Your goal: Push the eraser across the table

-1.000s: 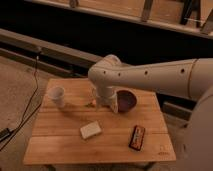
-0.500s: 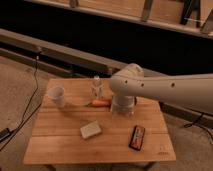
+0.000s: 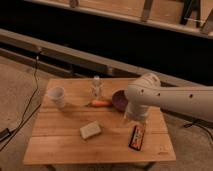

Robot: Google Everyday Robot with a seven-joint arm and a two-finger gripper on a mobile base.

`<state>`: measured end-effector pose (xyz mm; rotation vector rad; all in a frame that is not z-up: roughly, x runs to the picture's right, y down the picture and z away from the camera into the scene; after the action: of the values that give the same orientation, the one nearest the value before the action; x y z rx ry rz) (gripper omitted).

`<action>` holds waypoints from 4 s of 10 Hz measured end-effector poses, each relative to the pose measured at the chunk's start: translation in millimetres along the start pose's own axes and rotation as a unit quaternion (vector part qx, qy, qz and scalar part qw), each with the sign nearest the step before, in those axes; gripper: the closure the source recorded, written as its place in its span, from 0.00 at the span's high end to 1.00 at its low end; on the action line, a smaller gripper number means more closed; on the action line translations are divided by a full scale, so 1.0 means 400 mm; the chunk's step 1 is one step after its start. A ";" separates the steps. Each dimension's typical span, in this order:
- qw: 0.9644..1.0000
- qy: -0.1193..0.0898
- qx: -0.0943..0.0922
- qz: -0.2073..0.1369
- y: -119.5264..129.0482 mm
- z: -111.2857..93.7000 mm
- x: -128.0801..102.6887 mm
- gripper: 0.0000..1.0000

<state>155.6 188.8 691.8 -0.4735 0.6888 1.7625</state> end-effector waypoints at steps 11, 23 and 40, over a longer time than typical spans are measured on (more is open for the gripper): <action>0.992 0.034 0.002 0.123 -0.240 0.181 0.024 0.65; 0.988 0.037 0.010 0.149 -0.293 0.240 0.027 0.65; 0.998 0.043 -0.001 0.051 -0.198 0.322 -0.014 0.65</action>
<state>236.4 285.9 775.1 -0.5268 0.7833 1.8473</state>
